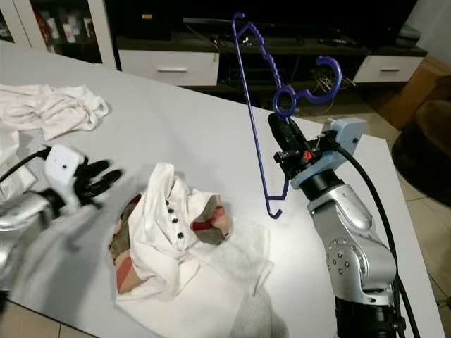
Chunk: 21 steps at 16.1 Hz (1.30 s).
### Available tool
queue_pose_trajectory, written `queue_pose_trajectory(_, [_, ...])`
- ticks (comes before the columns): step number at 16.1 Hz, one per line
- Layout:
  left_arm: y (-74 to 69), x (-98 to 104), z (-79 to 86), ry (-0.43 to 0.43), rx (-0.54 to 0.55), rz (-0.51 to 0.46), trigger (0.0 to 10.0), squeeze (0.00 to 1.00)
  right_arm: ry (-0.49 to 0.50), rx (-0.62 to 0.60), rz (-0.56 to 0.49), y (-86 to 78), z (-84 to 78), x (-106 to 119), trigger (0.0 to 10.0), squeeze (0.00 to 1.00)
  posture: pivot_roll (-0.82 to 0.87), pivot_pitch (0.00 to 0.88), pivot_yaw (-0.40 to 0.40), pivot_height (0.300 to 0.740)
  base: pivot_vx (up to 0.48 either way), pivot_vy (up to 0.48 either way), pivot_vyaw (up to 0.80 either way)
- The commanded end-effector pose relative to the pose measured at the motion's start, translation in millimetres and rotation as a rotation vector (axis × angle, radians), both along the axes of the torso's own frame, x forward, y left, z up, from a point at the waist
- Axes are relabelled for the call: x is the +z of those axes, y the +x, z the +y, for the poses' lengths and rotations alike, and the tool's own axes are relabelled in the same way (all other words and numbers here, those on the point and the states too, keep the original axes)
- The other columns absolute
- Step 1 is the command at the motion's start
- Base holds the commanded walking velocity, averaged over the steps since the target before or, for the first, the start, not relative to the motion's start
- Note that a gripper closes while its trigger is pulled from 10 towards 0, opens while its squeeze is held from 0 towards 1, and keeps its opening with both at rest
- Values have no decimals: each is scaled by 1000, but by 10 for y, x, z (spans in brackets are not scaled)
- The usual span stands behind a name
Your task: Hang hanger
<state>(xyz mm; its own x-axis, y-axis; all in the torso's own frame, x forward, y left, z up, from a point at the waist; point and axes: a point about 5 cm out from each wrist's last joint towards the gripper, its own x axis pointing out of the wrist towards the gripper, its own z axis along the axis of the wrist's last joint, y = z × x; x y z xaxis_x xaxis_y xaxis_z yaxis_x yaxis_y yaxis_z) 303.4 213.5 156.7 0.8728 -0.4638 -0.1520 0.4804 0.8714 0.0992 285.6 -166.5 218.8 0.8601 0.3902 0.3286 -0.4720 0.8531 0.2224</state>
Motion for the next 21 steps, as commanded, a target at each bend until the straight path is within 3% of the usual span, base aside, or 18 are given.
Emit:
queue_pose_trajectory(1, [16, 93, -95, -75, -51, -17, 10000, 0, -11, -22, -23, 0, -42, 62, 0, 0, 15, 58, -97, 740, 0, 0, 0])
queue_pose_trajectory(3, [-11, 31, -299, -195, -145, 27, 10000, 0, -11, -24, -25, -14, -43, 65, 0, 0, 7, 57, -94, 740, 0, 0, 0])
queue_pose_trajectory(4, [-53, -20, -387, -226, -198, 52, 10000, 55, -10, -27, -25, -20, -42, 67, 0, 0, 5, 58, -93, 740, 0, 0, 0])
queue_pose_trajectory(5, [-101, -79, -434, -241, -237, 85, 10000, 1000, -9, -31, -25, -27, -47, 63, 0, 0, 5, 58, -93, 740, 0, 0, 0])
queue_pose_trajectory(7, [-214, -194, -489, -208, -297, 154, 10000, 1000, -8, -36, -23, -34, -50, 62, 0, 0, 3, 59, -90, 740, 0, 0, 0])
queue_pose_trajectory(9, [-236, -314, -503, -146, -274, 211, 10000, 1000, -6, -36, -23, -29, -48, 62, 0, 0, 8, 58, -90, 740, 0, 0, 0])
queue_pose_trajectory(10, [-252, -393, -525, -98, -272, 253, 10000, 314, -5, -34, -23, -25, -46, 62, 0, 0, 13, 57, -91, 740, 0, 0, 0])
queue_pose_trajectory(11, [-289, -509, -568, -39, -280, 314, 10000, 0, -3, -31, -23, -16, -37, 60, 0, 0, 17, 56, -91, 740, 0, 0, 0])
queue_pose_trajectory(14, [-272, -658, -582, 5, -214, 390, 10000, 0, 4, -25, -27, 0, -18, 65, 0, 0, 21, 53, -90, 740, 0, 0, 0])
queue_pose_trajectory(15, [-259, -669, -577, 4, -197, 403, 7216, 0, 5, -24, -27, 5, -17, 64, 0, 0, 24, 52, -89, 740, 0, 0, 0])
queue_pose_trajectory(16, [-229, -638, -566, -19, -178, 396, 0, 0, 8, -25, -27, 8, -18, 61, 0, 0, 25, 51, -88, 740, 0, 0, 0])
queue_pose_trajectory(18, [-152, -515, -528, -53, -157, 327, 0, 0, 11, -26, -26, 8, -15, 52, 0, 0, 24, 51, -86, 740, 0, 0, 0])
queue_pose_trajectory(21, [-4, -256, -325, -198, -95, 230, 0, 0, 15, -27, -25, 6, -14, 46, 0, 0, 22, 53, -85, 740, 0, 0, 0])
